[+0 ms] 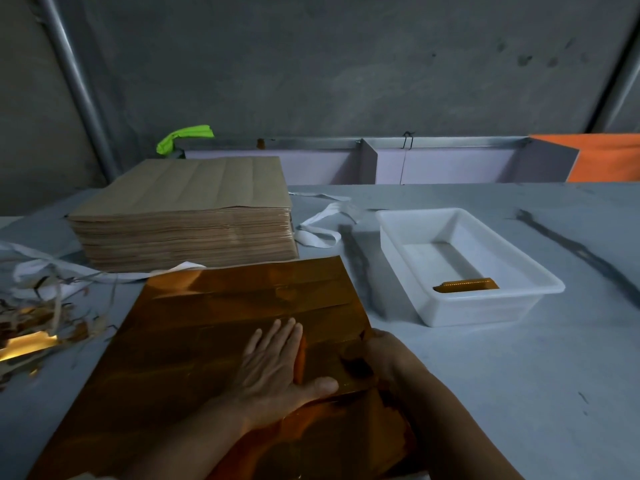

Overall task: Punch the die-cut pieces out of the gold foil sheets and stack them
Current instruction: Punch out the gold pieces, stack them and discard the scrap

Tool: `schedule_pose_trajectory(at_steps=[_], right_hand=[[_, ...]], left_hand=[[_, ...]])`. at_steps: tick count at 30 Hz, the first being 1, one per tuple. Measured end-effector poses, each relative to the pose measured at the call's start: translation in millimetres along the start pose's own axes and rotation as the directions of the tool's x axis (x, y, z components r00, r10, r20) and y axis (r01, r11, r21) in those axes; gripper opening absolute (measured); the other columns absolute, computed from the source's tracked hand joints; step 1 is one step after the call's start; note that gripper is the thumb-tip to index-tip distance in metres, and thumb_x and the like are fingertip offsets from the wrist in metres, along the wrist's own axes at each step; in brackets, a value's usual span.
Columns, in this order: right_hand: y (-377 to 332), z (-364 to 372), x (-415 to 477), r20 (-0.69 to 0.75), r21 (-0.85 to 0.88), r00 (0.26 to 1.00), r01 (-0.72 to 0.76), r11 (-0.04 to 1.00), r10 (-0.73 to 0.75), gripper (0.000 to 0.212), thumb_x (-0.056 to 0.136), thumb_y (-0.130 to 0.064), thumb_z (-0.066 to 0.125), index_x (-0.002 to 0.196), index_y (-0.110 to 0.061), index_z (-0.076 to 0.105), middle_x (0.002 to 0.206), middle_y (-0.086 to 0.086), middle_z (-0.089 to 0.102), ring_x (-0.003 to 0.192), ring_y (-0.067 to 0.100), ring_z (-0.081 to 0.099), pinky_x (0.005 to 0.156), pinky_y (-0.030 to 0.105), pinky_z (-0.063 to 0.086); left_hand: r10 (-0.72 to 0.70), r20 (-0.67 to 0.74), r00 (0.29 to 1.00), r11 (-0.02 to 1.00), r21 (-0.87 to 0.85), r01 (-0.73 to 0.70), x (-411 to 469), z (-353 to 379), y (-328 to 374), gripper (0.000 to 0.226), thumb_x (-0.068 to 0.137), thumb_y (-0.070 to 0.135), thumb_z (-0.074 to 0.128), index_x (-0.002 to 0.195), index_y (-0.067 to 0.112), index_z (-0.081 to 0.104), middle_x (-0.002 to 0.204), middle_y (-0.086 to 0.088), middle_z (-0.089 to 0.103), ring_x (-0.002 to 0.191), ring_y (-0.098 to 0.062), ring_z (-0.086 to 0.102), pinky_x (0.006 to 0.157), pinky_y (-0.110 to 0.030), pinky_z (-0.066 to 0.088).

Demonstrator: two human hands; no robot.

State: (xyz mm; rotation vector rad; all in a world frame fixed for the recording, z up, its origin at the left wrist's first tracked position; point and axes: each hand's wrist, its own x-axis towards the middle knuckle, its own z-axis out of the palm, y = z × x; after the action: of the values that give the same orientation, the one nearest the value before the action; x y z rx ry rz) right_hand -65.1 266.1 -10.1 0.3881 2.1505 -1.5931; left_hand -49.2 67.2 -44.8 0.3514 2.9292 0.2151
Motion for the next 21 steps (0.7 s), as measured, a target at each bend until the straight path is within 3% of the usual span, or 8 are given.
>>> schedule_pose_trajectory(at_steps=[3,12,18,21], right_hand=[[1,3,0,-0.024,0.014,1.0,0.017,1.0,-0.017,0.015,0.09,-0.012,0.066,0.093,-0.024,0.057,0.091,-0.002,0.064,0.08,0.014,0.06,0.059,0.025,0.043],[4,7,2,-0.097,0.048,0.995,0.007,0.999,-0.002,0.014,0.091,-0.007,0.061,0.094,-0.02,0.059,0.092,0.004,0.068,0.083,0.019,0.065,0.06,0.027,0.046],[2,-1,3,-0.092,0.023,0.996,-0.017,1.0,0.019,0.013,0.091,-0.019,0.064,0.103,-0.014,0.061,0.091,0.005,0.065,0.079,0.02,0.062,0.056,0.028,0.042],[3,-5,4,-0.091,0.031,0.995,-0.047,0.998,0.05,0.015,0.091,-0.021,0.065,0.102,-0.011,0.063,0.086,0.006,0.066,0.065,0.017,0.062,0.049,0.024,0.04]], left_hand=[[0.0,0.015,1.0,1.0,0.031,0.0,-1,-2,1,0.136,0.048,0.106,0.006,0.153,0.024,-0.02,0.16,0.004,-0.027,0.145,-0.01,-0.025,0.118,-0.037,-0.015],[0.039,0.033,0.999,0.999,0.003,-0.039,-3,-2,-1,0.139,0.046,0.108,0.012,0.144,0.021,-0.033,0.157,0.004,-0.033,0.143,-0.009,-0.03,0.116,-0.035,-0.02],[0.036,0.005,0.999,0.998,-0.05,-0.035,-6,-4,1,0.145,0.036,0.108,0.006,0.143,0.02,-0.035,0.158,0.001,-0.03,0.139,-0.007,-0.03,0.117,-0.037,-0.018],[0.027,-0.007,1.0,0.995,-0.098,-0.028,-7,-5,1,0.143,0.034,0.108,0.007,0.137,0.022,-0.041,0.158,0.0,-0.029,0.137,-0.005,-0.028,0.118,-0.035,-0.017]])
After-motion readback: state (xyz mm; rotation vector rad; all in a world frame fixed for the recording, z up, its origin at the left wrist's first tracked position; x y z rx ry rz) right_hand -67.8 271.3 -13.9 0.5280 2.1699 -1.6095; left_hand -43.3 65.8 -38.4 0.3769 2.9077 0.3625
